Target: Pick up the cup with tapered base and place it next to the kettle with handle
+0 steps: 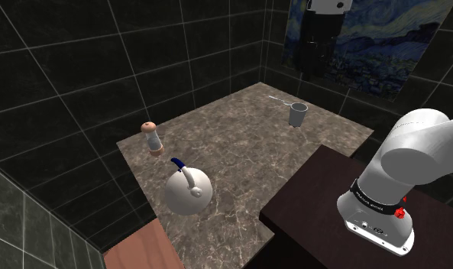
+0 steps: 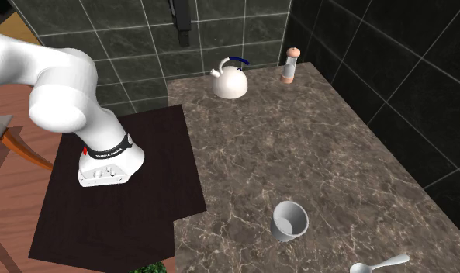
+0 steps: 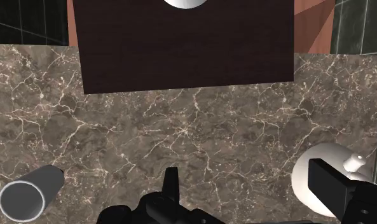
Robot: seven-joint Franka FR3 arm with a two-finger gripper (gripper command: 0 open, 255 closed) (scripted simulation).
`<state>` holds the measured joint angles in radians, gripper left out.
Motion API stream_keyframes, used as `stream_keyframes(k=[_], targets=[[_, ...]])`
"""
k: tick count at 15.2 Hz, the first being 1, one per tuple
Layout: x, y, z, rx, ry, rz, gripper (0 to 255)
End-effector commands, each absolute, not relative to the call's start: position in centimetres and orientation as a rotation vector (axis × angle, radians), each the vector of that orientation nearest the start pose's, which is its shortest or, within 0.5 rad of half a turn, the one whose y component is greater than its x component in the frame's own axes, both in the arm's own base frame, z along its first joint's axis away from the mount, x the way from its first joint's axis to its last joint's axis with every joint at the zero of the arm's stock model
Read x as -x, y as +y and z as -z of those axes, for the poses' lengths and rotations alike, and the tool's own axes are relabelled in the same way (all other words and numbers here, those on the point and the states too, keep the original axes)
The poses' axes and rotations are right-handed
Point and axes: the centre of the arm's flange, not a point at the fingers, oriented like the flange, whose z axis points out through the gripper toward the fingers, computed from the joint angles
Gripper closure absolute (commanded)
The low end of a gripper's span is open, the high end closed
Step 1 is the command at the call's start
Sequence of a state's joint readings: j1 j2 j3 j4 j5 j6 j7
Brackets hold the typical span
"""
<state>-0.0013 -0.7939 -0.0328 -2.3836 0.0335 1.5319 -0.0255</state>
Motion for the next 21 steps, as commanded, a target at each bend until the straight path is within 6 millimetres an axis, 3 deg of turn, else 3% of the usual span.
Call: stream_keyframes(k=[1, 21], targets=[[-30.0, -0.9, -57.7, 3.082, -0.003, -0.087, 0], [-38.4, -20.9, -42.1, 3.065, -0.039, -0.109, 0]])
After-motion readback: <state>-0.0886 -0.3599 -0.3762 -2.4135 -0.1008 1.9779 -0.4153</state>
